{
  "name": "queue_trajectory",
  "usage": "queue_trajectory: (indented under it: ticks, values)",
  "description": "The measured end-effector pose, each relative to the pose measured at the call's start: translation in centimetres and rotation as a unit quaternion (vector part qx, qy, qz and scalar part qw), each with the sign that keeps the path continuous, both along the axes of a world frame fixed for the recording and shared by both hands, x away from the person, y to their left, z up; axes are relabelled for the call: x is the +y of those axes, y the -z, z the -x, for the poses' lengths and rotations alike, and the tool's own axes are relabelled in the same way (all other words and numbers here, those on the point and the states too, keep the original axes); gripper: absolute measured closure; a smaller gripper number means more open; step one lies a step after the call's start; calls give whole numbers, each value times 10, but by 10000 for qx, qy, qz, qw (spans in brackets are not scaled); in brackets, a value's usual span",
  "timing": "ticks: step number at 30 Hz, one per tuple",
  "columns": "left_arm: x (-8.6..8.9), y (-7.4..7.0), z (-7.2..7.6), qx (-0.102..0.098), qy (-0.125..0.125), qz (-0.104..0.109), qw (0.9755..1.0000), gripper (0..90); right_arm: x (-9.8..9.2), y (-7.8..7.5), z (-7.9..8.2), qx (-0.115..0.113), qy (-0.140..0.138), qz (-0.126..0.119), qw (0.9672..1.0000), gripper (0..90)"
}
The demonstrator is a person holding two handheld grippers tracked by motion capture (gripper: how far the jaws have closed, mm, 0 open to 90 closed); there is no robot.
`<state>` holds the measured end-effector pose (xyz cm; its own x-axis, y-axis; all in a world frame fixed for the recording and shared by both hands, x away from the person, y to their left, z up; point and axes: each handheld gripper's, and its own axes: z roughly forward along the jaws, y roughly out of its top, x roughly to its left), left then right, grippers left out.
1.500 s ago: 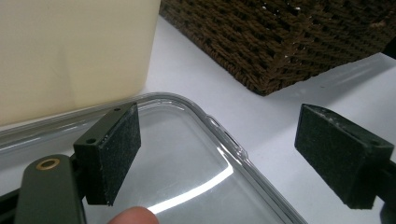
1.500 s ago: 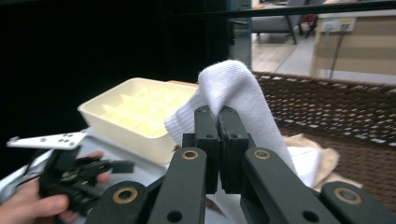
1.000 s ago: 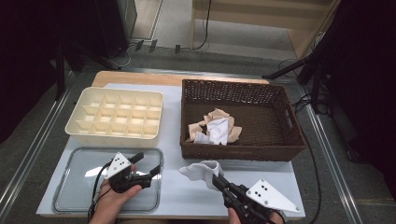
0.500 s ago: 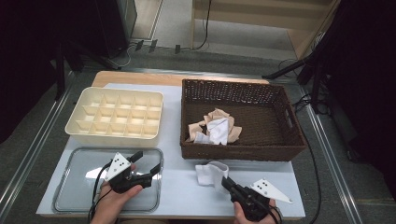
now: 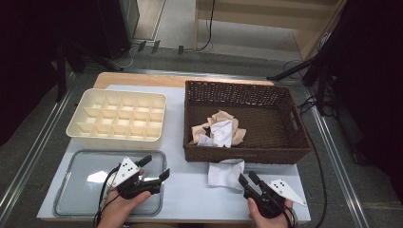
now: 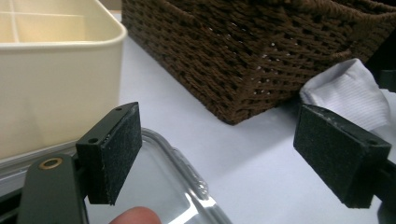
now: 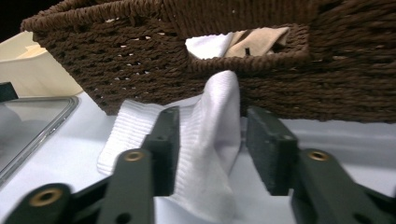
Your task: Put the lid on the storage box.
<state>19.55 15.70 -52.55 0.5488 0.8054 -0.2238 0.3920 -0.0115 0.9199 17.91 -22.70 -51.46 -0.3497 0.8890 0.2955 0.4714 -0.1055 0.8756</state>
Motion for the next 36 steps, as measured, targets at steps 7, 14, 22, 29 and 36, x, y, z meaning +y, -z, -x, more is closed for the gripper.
queue_trajectory:
  ticks: [7,14,22,29,36]
  values:
    - [-15,-3,3,43,98,-67,9999,197,16,14,-18,427,-233,78,9988,474]
    - [-40,-1,-2,120,234,-166,9995,212,35,19,-33,518,-449,303,9972,433]
    - [-48,1,0,118,322,-188,9992,221,46,25,-34,460,-590,862,9935,746]
    - [-48,-2,6,102,351,-126,9993,236,51,25,-30,664,-883,241,9936,852]
    - [-44,-1,9,126,393,-69,9991,240,81,22,-10,846,-1289,-356,9874,851]
